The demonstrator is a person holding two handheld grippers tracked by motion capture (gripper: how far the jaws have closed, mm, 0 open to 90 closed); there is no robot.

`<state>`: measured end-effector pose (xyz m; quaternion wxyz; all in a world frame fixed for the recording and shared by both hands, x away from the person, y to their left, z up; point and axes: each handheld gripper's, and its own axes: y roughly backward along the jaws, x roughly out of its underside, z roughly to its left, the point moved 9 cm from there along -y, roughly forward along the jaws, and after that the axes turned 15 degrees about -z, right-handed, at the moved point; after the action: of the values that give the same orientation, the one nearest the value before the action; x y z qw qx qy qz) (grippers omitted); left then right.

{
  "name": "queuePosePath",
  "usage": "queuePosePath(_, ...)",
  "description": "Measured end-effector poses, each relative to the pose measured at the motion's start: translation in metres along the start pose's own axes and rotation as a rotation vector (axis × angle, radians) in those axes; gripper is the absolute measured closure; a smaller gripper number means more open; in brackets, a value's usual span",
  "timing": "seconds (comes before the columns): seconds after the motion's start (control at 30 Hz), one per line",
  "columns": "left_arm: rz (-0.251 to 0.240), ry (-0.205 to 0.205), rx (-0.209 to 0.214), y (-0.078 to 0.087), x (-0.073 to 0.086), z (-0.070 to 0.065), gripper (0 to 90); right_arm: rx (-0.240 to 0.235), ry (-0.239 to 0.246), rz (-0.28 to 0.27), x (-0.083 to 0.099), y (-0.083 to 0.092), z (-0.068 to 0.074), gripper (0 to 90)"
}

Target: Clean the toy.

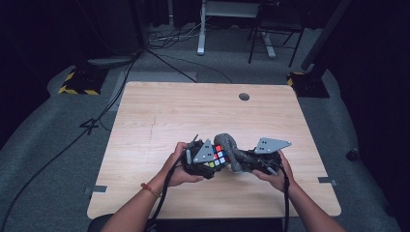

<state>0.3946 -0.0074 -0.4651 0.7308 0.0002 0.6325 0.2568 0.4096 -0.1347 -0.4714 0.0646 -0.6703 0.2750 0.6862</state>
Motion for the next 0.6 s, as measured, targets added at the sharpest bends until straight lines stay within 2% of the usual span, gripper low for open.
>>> queuePosePath(0.1,-0.019,0.008,0.001,0.003,-0.003,0.001,33.3,-0.014,-0.030,0.001,0.003,-0.002,-0.001,77.0)
queuePosePath(0.17,-0.028,0.021,0.008,0.002,-0.003,0.000,33.2,-0.047,-0.061,-0.031,0.001,-0.001,0.001,77.1)
queuePosePath(0.27,-0.019,0.015,0.007,0.001,-0.001,0.000,32.8,-0.050,-0.070,-0.072,-0.004,0.001,0.001,77.1)
queuePosePath(0.37,0.023,-0.001,0.004,-0.003,0.005,-0.001,32.7,-0.068,-0.090,-0.119,-0.013,0.005,0.004,77.2)
queuePosePath(0.47,0.055,-0.005,0.007,-0.009,0.010,-0.004,32.7,-0.067,-0.060,-0.128,-0.019,0.005,0.010,77.2)
queuePosePath(0.53,0.051,0.002,0.016,-0.009,0.011,-0.003,32.8,-0.067,-0.053,-0.132,-0.021,0.005,0.012,77.2)
queuePosePath(0.6,0.043,0.002,0.007,-0.010,0.009,-0.002,32.8,-0.066,-0.052,-0.136,-0.022,0.006,0.013,77.1)
